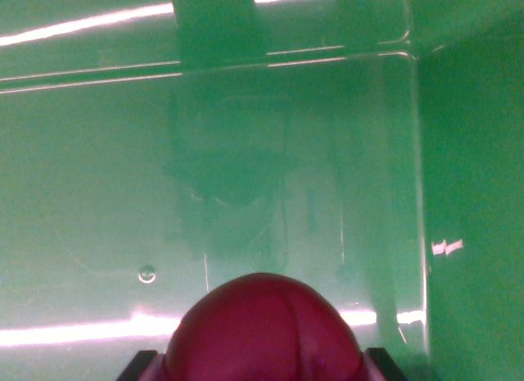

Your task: Pick fruit

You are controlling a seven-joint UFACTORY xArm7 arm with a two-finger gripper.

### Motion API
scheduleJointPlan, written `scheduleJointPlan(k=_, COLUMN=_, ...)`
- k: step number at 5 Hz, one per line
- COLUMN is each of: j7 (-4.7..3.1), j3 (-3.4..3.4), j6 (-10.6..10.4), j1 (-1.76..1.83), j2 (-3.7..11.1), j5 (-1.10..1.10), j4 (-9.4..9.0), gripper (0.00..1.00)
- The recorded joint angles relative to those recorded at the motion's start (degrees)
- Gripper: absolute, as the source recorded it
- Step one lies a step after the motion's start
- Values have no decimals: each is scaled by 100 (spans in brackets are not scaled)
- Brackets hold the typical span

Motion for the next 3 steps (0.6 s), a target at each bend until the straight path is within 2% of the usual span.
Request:
scheduleJointPlan(k=1, j7=-22, j3=6, j6=269, j1=-2, j2=-110, j5=14, j4=160, gripper=100)
scheduleJointPlan(k=2, j7=-22, j3=6, j6=269, j1=-2, j2=-110, j5=14, j4=160, gripper=100)
scheduleJointPlan(k=3, j7=-43, j3=11, j6=532, j1=-4, j2=-217, j5=28, j4=316, gripper=100)
